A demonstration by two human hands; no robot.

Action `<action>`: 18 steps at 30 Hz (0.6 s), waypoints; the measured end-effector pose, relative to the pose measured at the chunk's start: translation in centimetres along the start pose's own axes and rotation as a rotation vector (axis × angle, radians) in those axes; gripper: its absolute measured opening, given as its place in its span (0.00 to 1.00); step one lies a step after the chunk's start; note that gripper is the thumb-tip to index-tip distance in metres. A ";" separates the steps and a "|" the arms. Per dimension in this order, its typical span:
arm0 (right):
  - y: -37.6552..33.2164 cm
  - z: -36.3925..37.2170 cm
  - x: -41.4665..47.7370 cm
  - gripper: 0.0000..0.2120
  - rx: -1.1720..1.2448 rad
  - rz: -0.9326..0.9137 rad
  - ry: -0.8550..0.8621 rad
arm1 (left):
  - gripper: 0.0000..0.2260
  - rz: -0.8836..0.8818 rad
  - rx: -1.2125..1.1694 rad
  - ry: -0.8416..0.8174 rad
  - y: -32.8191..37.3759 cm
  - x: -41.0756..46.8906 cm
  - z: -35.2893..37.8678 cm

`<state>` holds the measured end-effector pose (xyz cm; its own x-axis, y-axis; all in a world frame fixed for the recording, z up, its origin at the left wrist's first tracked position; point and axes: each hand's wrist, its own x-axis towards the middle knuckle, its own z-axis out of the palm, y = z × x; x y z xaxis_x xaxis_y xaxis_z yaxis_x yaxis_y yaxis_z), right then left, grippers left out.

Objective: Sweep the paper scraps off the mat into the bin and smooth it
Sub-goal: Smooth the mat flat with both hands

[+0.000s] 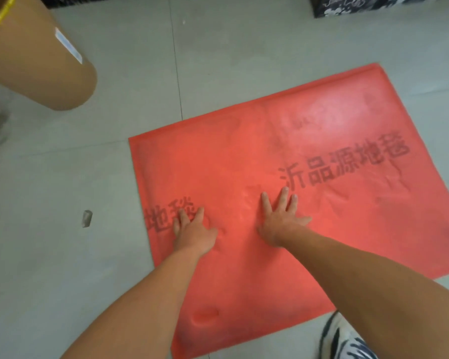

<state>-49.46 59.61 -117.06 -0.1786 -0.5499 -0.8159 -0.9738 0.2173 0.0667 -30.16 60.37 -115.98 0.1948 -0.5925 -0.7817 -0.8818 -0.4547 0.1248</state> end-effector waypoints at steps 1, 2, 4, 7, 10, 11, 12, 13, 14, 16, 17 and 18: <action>1.0 0.4 -0.2 0.35 -0.006 -0.001 0.011 | 0.33 0.026 0.027 -0.002 0.5 -0.1 0.3; 1.9 0.7 -0.4 0.35 -0.013 0.000 0.018 | 0.34 0.057 0.053 -0.006 1.1 -0.1 0.7; 3.2 1.1 -0.8 0.36 0.009 0.007 0.007 | 0.34 0.105 0.101 -0.021 2.3 -0.3 1.0; 4.4 1.4 -1.3 0.36 0.140 0.062 -0.051 | 0.34 0.120 0.169 -0.046 3.9 -0.6 0.9; 5.8 2.0 -1.8 0.35 0.225 0.090 -0.066 | 0.34 0.157 0.245 -0.074 4.5 -1.2 1.3; 6.4 2.4 -2.0 0.35 0.242 0.084 -0.058 | 0.34 0.172 0.270 -0.079 4.6 -1.4 1.7; 6.9 2.8 -2.2 0.35 0.259 0.076 -0.043 | 0.34 0.185 0.291 -0.081 4.8 -1.5 2.0; 7.3 3.3 -2.2 0.35 0.272 0.071 -0.025 | 0.34 0.196 0.307 -0.081 4.9 -1.5 2.4; 7.6 3.7 -2.3 0.35 0.285 0.073 -0.015 | 0.35 0.208 0.321 -0.079 4.9 -1.5 2.8; 7.7 4.2 -2.5 0.35 0.284 0.081 -0.012 | 0.35 0.234 0.348 -0.075 4.9 -1.6 3.3; 7.8 4.4 -2.6 0.34 0.276 0.081 -0.009 | 0.35 0.248 0.359 -0.078 4.9 -1.7 3.5; 7.8 4.4 -2.8 0.33 0.278 0.090 -0.008 | 0.35 0.261 0.369 -0.088 4.8 -1.8 3.6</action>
<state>-55.92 66.41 -116.78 -0.2603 -0.5125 -0.8183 -0.8780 0.4783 -0.0203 -36.23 61.62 -116.20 -0.0770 -0.5895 -0.8041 -0.9936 -0.0212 0.1107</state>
